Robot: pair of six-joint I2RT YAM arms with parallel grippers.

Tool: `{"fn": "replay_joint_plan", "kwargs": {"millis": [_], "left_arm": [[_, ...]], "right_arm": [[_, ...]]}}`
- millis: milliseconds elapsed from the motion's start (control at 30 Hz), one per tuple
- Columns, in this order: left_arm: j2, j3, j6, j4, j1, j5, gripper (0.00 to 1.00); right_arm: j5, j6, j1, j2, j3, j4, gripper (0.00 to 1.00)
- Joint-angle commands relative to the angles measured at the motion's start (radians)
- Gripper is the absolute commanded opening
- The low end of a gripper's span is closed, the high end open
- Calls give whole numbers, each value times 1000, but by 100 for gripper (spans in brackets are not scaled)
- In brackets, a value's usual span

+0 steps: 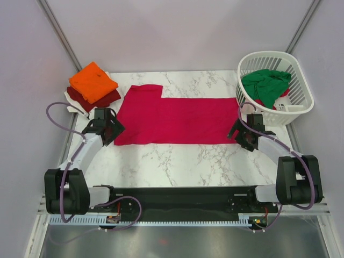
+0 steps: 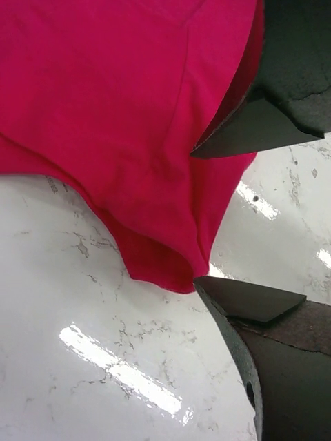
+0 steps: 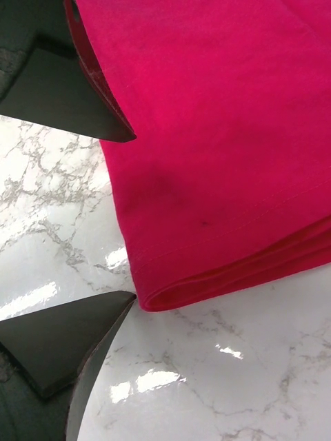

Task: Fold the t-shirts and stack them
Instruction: Fold the tshirt

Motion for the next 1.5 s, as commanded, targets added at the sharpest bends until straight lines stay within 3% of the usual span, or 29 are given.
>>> {"fn": "replay_joint_plan", "kwargs": {"millis": [0, 333, 600, 833, 933, 1067, 1167, 1467], "left_arm": [[103, 15, -12, 24, 0, -34, 76], [316, 41, -5, 144, 0, -92, 74], [283, 26, -5, 148, 22, -112, 72], [349, 55, 9, 150, 22, -68, 45], [352, 58, 12, 153, 22, -62, 43], [361, 61, 15, 153, 22, -57, 34], [358, 61, 15, 152, 22, -60, 2], [119, -2, -62, 5, 22, 6, 2]], "right_arm": [[-12, 9, -4, 16, 2, 31, 98], [6, -13, -4, 2, -1, 10, 98], [98, -20, -3, -34, -4, -43, 98], [126, -10, -4, 7, -7, -20, 91], [129, 10, -5, 48, 4, 20, 76], [104, 27, -4, 96, 9, 57, 31], [95, 29, -5, 88, 7, 50, 2], [131, 22, -5, -53, 41, -108, 0]]}}
